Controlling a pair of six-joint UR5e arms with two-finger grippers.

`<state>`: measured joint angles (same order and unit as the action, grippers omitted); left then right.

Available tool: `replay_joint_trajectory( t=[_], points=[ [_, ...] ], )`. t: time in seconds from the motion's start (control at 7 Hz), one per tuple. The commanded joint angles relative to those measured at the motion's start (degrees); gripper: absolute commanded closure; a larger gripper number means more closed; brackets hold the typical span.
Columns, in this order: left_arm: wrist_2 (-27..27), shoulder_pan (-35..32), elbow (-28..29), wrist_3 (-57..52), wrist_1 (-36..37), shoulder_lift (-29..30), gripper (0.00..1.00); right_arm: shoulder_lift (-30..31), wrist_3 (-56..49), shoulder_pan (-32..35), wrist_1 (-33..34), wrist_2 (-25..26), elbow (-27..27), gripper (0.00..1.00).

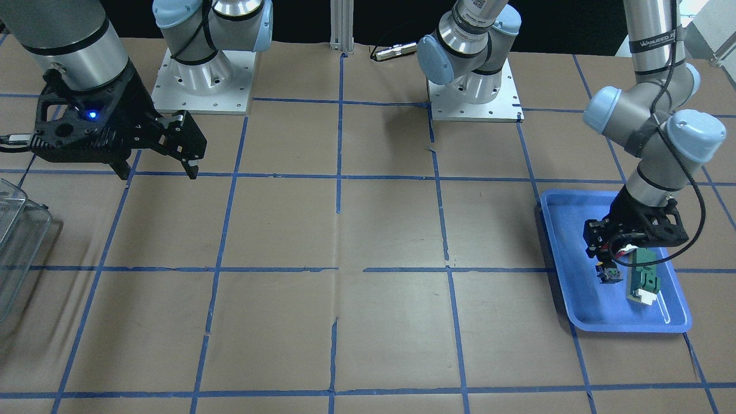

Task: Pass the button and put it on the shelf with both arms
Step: 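Lift the button out of the tray with the left gripper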

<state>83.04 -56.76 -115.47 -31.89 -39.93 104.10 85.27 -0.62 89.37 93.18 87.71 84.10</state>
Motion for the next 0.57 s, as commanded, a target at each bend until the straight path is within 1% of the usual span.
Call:
replay_joint_trajectory(
  t=[0.0, 0.14, 0.29, 0.43],
  points=[
    [-1.22, -5.61, 13.01, 0.07, -18.94, -3.72, 0.68, 0.16, -0.08, -0.16, -0.1, 0.0, -0.69, 0.0],
    [-1.56, -7.82, 18.73, -0.54, -27.65, -5.21, 0.77, 0.16, -0.96, -0.16, -0.1, 0.0, -0.86, 0.0],
    [-2.87, -11.06, 23.31, -3.16, -32.53, -6.1, 0.84, 0.07, -0.96, -0.6, 0.07, 0.0, -1.04, 0.0],
    [-3.06, -15.44, 26.06, -11.27, -33.27, -6.54, 0.85, -0.02, -0.88, -1.82, 0.77, 0.0, -1.39, 0.0]
  ],
)
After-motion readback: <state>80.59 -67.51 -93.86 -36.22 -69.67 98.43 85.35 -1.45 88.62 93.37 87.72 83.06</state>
